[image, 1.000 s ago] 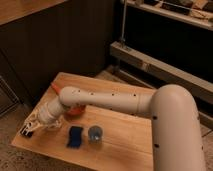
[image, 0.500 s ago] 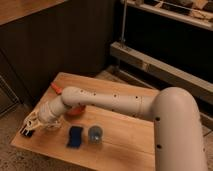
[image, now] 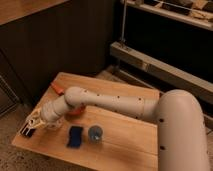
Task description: Stand the bottle upright
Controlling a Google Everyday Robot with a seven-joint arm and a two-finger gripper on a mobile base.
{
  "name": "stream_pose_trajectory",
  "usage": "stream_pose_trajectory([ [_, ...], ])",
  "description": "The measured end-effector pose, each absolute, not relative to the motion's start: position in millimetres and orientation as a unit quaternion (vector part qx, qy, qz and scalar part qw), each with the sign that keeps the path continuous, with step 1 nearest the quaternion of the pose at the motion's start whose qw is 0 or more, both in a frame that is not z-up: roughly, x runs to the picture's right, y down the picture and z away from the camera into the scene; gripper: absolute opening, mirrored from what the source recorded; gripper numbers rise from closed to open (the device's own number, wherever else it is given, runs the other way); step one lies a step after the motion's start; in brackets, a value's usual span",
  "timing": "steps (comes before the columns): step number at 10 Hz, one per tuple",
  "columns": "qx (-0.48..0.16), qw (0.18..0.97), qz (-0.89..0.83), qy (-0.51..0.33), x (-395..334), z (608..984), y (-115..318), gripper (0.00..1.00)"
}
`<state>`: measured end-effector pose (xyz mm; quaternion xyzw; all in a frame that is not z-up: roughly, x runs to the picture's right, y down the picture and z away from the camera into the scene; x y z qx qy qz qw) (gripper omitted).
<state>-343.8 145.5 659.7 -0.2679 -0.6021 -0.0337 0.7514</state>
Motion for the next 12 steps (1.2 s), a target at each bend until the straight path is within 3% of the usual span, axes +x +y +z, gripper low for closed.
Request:
stream_pose_trajectory([
  [12, -0.255, 0.736, 0.009, -0.628, -336.1, 669.5, 141.5, 0.24],
])
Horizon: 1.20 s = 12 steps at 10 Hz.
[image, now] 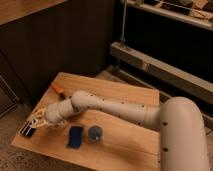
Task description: Stand the bottle upright
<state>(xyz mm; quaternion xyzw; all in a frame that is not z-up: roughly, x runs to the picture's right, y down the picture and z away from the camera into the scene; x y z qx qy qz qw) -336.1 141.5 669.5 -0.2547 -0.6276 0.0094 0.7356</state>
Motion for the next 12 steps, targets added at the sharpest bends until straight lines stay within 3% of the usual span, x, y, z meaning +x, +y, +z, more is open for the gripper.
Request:
stream_pose_trajectory([
  [11, -0.236, 0.714, 0.018, -0.659, -348.8, 645.2, 120.9, 0.24],
  [12, -0.236, 0.71, 0.023, -0.663, -350.4, 645.5, 121.6, 0.19],
])
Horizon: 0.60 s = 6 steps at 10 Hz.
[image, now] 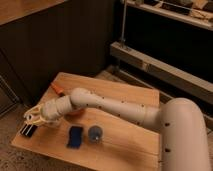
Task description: Stand the bottle upright
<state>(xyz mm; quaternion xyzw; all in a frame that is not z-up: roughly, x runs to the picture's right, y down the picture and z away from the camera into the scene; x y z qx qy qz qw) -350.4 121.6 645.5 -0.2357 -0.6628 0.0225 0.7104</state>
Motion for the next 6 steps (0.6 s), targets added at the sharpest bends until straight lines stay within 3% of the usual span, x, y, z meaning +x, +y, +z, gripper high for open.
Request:
stream_pose_trajectory([
  [1, -0.237, 0.707, 0.028, -0.665, -351.7, 647.1, 123.8, 0.07],
  [2, -0.239, 0.706, 0.031, -0.666, -352.2, 649.1, 126.1, 0.02],
  [6, -0.24, 0.697, 0.055, -0.674, -354.8, 658.3, 132.7, 0.0],
])
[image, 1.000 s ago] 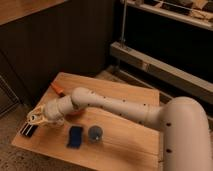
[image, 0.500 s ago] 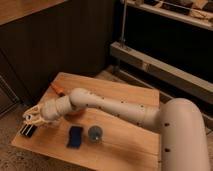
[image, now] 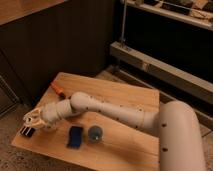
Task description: Stand the bottle upright
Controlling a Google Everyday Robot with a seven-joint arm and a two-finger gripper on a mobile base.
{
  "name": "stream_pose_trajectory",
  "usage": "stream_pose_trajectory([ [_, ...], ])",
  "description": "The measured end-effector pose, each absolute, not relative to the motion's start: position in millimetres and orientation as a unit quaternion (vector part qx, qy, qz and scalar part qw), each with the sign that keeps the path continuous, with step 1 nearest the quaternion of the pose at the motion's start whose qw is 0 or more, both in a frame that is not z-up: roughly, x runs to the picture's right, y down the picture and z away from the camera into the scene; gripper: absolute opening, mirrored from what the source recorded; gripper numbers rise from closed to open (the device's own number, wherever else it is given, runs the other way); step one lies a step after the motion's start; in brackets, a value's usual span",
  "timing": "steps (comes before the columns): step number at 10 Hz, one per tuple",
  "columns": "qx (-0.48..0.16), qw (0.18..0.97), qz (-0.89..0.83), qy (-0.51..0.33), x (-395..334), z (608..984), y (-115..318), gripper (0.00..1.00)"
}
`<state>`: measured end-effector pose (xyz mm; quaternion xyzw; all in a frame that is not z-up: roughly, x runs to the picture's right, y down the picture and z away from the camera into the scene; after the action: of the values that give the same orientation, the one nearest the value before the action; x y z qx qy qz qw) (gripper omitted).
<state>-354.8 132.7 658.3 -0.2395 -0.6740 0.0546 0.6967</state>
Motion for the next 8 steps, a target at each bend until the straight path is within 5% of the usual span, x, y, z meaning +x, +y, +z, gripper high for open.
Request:
stream_pose_trajectory([
  [4, -0.23, 0.689, 0.076, -0.683, -349.3, 665.3, 132.0, 0.02],
  [8, -0.221, 0.678, 0.093, -0.695, -342.3, 672.0, 133.3, 0.44],
])
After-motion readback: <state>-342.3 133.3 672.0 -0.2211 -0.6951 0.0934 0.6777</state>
